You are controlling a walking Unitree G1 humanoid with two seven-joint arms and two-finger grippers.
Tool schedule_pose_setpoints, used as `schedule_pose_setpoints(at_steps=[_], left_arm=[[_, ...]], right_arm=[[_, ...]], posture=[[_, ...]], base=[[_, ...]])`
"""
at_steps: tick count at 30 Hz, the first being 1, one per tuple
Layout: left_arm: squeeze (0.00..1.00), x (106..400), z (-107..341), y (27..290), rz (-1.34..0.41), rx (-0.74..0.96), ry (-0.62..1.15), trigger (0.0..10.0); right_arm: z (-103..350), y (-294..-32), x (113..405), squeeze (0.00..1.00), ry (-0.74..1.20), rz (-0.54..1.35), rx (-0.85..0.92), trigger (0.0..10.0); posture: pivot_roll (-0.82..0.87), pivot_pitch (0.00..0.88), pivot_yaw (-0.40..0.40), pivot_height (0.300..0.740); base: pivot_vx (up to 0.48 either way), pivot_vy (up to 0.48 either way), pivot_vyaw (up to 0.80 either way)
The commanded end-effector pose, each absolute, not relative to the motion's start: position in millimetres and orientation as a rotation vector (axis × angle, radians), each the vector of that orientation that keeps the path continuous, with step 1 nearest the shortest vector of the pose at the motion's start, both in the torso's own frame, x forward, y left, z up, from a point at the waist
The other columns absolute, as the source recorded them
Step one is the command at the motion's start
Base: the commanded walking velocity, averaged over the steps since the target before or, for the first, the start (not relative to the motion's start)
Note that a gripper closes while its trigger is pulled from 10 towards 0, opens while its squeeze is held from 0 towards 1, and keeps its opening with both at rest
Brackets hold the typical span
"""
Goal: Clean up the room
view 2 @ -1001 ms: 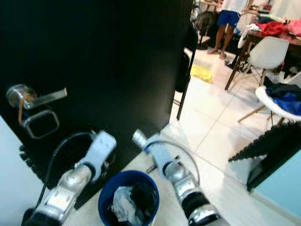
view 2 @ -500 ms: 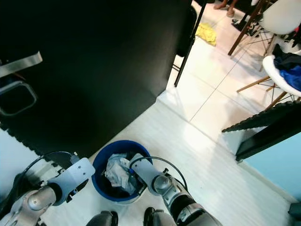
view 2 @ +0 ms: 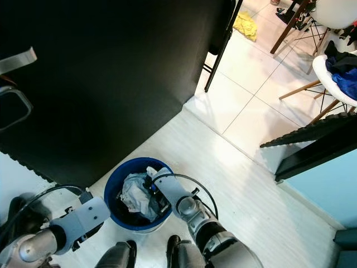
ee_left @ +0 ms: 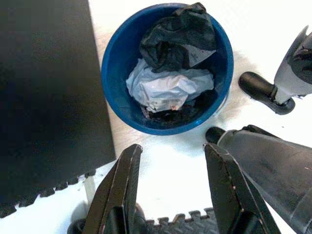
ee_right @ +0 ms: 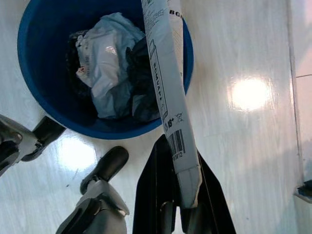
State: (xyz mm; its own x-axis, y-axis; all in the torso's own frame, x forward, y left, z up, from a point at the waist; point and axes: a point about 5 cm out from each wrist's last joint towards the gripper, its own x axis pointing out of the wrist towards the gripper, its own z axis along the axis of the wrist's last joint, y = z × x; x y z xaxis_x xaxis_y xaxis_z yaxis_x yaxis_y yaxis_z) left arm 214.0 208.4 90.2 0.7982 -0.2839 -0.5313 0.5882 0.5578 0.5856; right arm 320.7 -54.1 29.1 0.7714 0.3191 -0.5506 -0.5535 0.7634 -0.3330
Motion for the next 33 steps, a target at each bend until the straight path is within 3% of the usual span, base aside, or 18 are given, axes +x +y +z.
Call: schedule_pose_setpoints(at_steps=[1,6,7,8,9,18,23,24,25,28,33], left_arm=[[0.0,207.2,84.5,207.0,-0.566,0.837,0.444,10.0],[0.0,209.6,85.2,204.6,-0.571,0.837,0.443,10.0],[0.0,211.1,85.1,203.6,-0.573,0.838,0.442,10.0],[0.0,211.1,85.1,203.6,-0.573,0.838,0.442,10.0],[0.0,212.4,85.0,202.9,-0.574,0.839,0.442,10.0],[0.0,216.5,83.3,202.1,-0.576,0.847,0.437,10.0],[0.0,225.4,83.4,195.8,-0.553,0.807,0.409,10.0],[0.0,233.1,84.2,187.9,-0.51,0.722,0.384,10.0],[0.0,233.1,84.2,187.9,-0.51,0.722,0.384,10.0],[0.0,249.9,85.3,170.4,-0.388,0.492,0.344,10.0],[0.0,262.9,85.2,159.0,-0.33,0.443,0.294,10.0]], right_arm=[[18.2,-60.0,313.5,1.0,0.556,0.478,-0.441,10.0],[16.3,-58.0,311.3,1.0,0.575,0.496,-0.409,10.0],[14.4,-57.2,309.3,0.68,0.584,0.507,-0.405,10.0],[14.4,-57.2,309.3,0.68,0.584,0.507,-0.405,10.0],[12.8,-57.3,308.0,0.0,0.588,0.511,-0.411,10.0],[12.4,-62.4,308.8,0.0,0.597,0.494,-0.361,10.0],[19.1,-74.1,317.8,0.0,0.581,0.411,-0.308,10.0],[25.2,-81.5,324.4,0.0,0.557,0.351,-0.257,10.0],[25.2,-81.5,324.4,0.0,0.557,0.351,-0.257,10.0],[42.6,-98.5,338.8,0.0,0.461,0.216,-0.167,10.0],[55.6,-117.5,336.9,0.0,0.335,0.115,-0.094,10.0]], posture=[[0.17,0.39,-0.192,0.74],[0.17,0.388,-0.189,0.74],[0.17,0.384,-0.188,0.74],[0.17,0.384,-0.188,0.74],[0.17,0.381,-0.187,0.74],[0.17,0.361,-0.178,0.74],[0.14,0.298,-0.164,0.74],[0.12,0.246,-0.153,0.74],[0.12,0.246,-0.153,0.74],[0.1,0.193,-0.137,0.74],[0.05,0.102,-0.085,0.74]], base=[[0.0,0.0,0.0],[0.0,0.0,0.0],[0.0,0.0,0.0],[0.0,0.0,0.0],[0.0,0.0,0.0],[0.0,0.0,0.0],[0.0,0.0,0.0],[0.0,0.0,0.0],[0.0,0.0,0.0],[0.0,0.0,0.0],[0.0,0.0,0.0]])
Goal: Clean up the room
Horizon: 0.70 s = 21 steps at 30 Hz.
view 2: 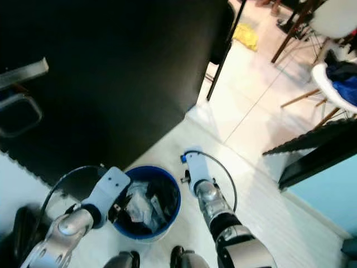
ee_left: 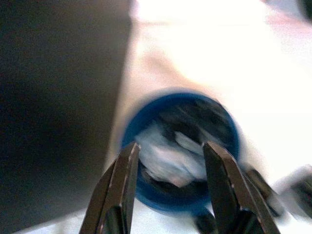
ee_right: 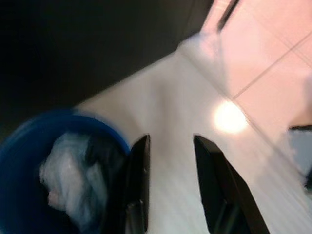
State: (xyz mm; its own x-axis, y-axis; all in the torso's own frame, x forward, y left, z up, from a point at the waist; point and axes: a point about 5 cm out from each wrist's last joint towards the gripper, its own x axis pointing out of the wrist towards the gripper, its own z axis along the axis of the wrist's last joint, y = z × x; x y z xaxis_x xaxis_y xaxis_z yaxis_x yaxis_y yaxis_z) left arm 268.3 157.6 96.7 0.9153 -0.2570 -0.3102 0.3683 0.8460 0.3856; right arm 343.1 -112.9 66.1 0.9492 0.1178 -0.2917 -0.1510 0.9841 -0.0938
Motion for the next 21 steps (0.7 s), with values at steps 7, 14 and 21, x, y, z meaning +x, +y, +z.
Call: schedule_pose_setpoints(at_steps=[7,14,21], left_arm=[[0.0,281.2,85.0,143.6,-0.273,0.317,0.275,10.0],[0.0,297.4,84.8,131.9,-0.294,0.317,0.261,10.0],[0.0,299.4,83.9,119.4,-0.293,0.283,0.257,10.0]], right_arm=[[59.6,-149.2,313.6,0.0,0.26,0.014,-0.087,10.0],[59.7,-166.2,304.5,0.0,0.257,-0.057,-0.091,10.0],[62.7,-160.1,300.1,0.0,0.27,-0.063,-0.078,10.0]], posture=[[0.02,0.041,-0.037,0.74],[0.0,0.027,-0.011,0.74],[0.01,0.02,-0.012,0.74]], base=[[0.0,0.0,0.0],[0.0,0.0,-0.57],[0.0,0.0,-0.8]])
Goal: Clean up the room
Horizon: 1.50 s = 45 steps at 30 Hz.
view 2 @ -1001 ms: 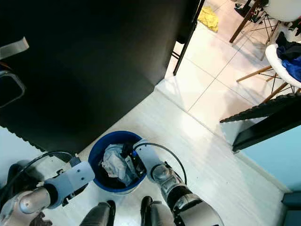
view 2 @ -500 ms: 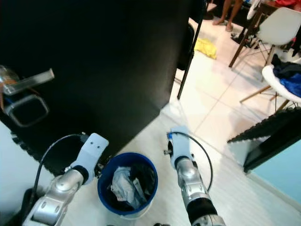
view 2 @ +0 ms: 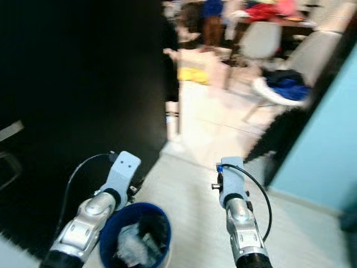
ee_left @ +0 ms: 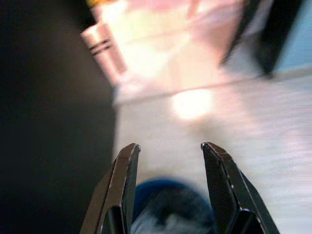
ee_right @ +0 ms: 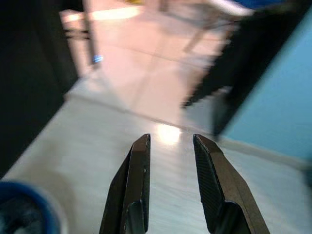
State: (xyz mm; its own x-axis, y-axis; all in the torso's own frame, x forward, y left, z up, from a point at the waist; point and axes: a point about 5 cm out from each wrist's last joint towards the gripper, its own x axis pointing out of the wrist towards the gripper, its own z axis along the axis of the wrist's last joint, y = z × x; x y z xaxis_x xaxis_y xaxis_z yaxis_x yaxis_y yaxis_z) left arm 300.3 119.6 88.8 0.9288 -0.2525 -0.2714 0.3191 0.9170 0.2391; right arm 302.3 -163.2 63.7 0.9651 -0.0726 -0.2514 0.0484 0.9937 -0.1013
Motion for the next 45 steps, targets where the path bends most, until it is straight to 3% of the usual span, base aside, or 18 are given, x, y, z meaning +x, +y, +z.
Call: schedule_pose_setpoints(at_steps=[1,13,21,45], left_arm=[[0.0,299.4,83.9,119.4,-0.293,0.283,0.257,10.0],[0.0,297.0,78.2,127.6,-0.236,0.219,0.275,10.0],[0.0,298.9,75.3,140.9,-0.136,0.158,0.282,10.0],[0.0,299.7,82.7,123.3,-0.215,0.129,0.238,10.0]], right_arm=[[62.7,-160.1,300.1,0.0,0.27,-0.063,-0.078,10.0],[61.9,-155.5,297.3,0.0,0.307,-0.051,-0.155,10.0],[64.4,-159.4,297.2,0.0,0.318,-0.062,-0.063,10.0],[64.5,-159.9,290.9,0.0,0.339,-0.059,-0.078,10.0]], posture=[[0.01,0.02,-0.012,0.74],[0.02,0.0,-0.041,0.74],[0.02,0.0,-0.043,0.74],[0.01,0.009,-0.041,0.74]], base=[[0.0,0.0,-0.8],[0.0,0.0,-0.8],[0.0,0.0,-0.8],[0.0,0.0,-0.8]])
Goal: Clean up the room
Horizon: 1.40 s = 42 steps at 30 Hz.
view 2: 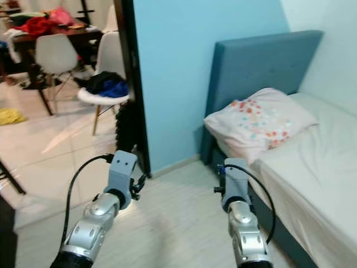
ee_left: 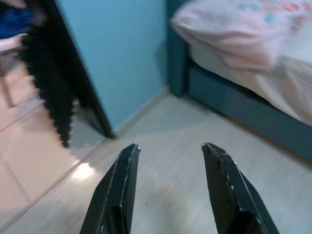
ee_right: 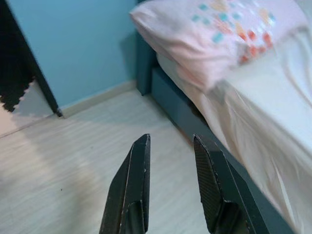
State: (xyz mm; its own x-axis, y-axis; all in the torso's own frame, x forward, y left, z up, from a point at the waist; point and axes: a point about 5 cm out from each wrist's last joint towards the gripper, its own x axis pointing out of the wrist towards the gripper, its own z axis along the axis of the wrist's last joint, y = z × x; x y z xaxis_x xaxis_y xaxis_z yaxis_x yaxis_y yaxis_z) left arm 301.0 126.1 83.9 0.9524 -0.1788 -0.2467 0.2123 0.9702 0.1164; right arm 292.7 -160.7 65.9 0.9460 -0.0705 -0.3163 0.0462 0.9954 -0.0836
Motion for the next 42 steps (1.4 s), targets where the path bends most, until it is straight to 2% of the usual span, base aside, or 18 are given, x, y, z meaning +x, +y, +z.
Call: schedule_pose_setpoints(at_steps=[1,42], left_arm=[[0.0,299.4,82.9,122.8,-0.218,0.13,0.235,10.0],[0.0,299.1,92.3,114.4,-0.293,0.089,0.177,10.0]], right_arm=[[64.7,-160.0,290.6,0.0,0.339,-0.059,-0.08,10.0],[64.8,-163.7,285.7,0.0,0.348,-0.087,-0.083,10.0]], posture=[[0.01,0.009,-0.041,0.74],[0.0,0.011,-0.034,0.74]], base=[[0.0,0.0,-0.8],[0.0,0.0,-0.8]])
